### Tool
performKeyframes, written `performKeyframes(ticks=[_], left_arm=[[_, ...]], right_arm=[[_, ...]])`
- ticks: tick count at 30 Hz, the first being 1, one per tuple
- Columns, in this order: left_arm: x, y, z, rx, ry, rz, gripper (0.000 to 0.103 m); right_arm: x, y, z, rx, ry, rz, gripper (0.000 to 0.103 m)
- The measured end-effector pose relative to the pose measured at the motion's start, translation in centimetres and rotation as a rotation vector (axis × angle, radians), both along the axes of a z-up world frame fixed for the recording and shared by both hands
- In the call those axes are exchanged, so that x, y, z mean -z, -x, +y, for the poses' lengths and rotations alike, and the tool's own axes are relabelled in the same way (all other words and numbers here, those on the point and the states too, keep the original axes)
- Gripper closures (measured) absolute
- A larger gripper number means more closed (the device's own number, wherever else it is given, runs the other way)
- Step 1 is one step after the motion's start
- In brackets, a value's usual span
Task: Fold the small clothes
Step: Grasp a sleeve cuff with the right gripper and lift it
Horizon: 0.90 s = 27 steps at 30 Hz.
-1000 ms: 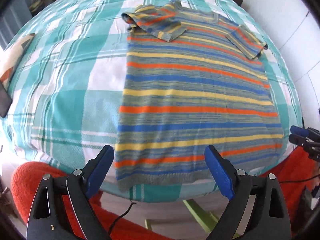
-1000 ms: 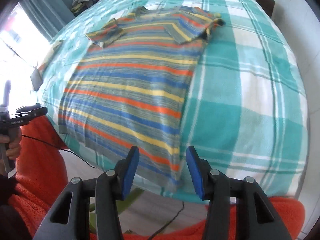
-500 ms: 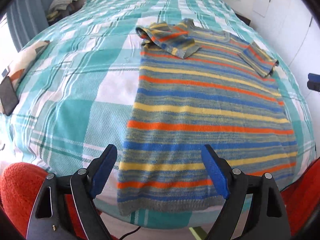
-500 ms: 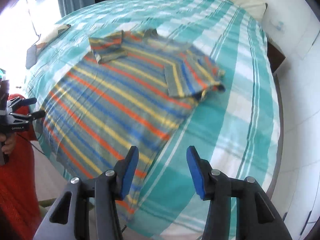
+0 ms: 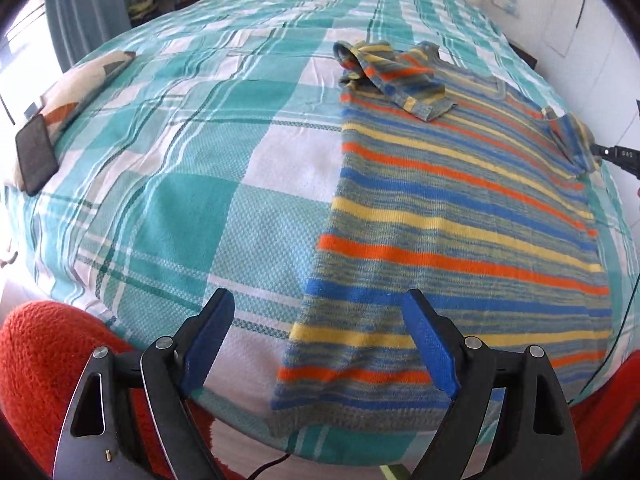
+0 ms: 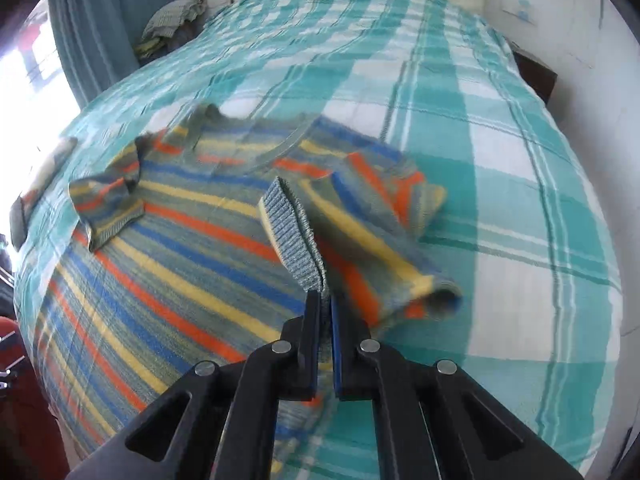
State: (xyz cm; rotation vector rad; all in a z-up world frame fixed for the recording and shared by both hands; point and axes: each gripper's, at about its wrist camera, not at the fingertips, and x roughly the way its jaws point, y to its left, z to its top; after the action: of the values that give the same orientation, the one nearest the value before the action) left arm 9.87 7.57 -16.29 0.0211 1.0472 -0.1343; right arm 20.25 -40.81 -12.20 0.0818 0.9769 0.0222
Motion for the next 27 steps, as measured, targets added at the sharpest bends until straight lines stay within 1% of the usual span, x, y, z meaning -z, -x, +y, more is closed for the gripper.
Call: performKeyframes(ticks=[2, 4, 5, 7, 10, 12, 13, 16, 18, 19, 20, 21, 22, 23, 24, 25, 27], left_arm=[[0.2, -0.2, -0.2, 0.000, 0.001, 0.005, 0.016], [0.5, -0.2, -0.4, 0.005, 0.006, 0.019, 0.016], [0.6, -0.2, -0.6, 0.010, 0.006, 0.025, 0.016], [0.8, 0.0, -1.1, 0.022, -0.006, 0.030, 0.016], [0.9, 0.5, -1.8, 0.042, -0.036, 0.025, 0.016], [1.0, 0.8, -2.1, 0.052, -0.055, 0.024, 0.016], [1.1, 0.9, -2.2, 0.056, -0.063, 0.024, 0.016], [1.1, 1.0, -2.1, 0.057, -0.071, 0.026, 0.016], [1.1, 0.9, -2.0, 0.051, -0.063, 0.031, 0.016], [1.2, 0.8, -1.9, 0.048, -0.059, 0.035, 0.016], [1.3, 0.7, -1.9, 0.045, -0.054, 0.041, 0.016], [1.4, 0.6, -1.9, 0.043, -0.051, 0.048, 0.016], [1.6, 0.6, -1.9, 0.042, -0.050, 0.055, 0.016], [1.7, 0.5, -1.9, 0.043, -0.052, 0.060, 0.016], [1.8, 0.5, -2.0, 0.045, -0.057, 0.061, 0.016], [1.8, 0.5, -2.0, 0.047, -0.062, 0.060, 0.016], [1.7, 0.7, -2.0, 0.049, -0.068, 0.054, 0.016]], right_arm=[[-2.4, 2.6, -6.0, 0.160, -0.067, -0.048, 0.098], [-3.8, 5.6, -12.1, 0.334, -0.159, -0.072, 0.098], [-3.9, 7.3, -14.8, 0.409, -0.202, -0.080, 0.098], [-3.4, 9.9, -18.7, 0.517, -0.269, -0.078, 0.098], [-0.6, 12.6, -21.9, 0.613, -0.428, -0.047, 0.098], [1.5, 13.7, -22.4, 0.656, -0.519, -0.030, 0.098], [2.3, 14.0, -22.3, 0.668, -0.550, -0.029, 0.098], [3.9, 14.8, -21.7, 0.671, -0.596, -0.046, 0.097], [4.6, 15.4, -21.7, 0.675, -0.648, -0.075, 0.087], [4.9, 15.8, -21.7, 0.682, -0.673, -0.094, 0.080], [5.2, 16.1, -21.7, 0.691, -0.693, -0.109, 0.061], [5.4, 16.3, -21.8, 0.702, -0.702, -0.122, 0.054], [5.7, 16.2, -21.9, 0.710, -0.710, -0.127, 0.054], [6.1, 15.9, -21.9, 0.706, -0.718, -0.111, 0.070], [6.3, 15.6, -21.7, 0.701, -0.702, -0.086, 0.099], [6.1, 15.3, -21.4, 0.704, -0.649, -0.055, 0.100], [4.9, 15.4, -20.8, 0.707, -0.552, -0.053, 0.101]])
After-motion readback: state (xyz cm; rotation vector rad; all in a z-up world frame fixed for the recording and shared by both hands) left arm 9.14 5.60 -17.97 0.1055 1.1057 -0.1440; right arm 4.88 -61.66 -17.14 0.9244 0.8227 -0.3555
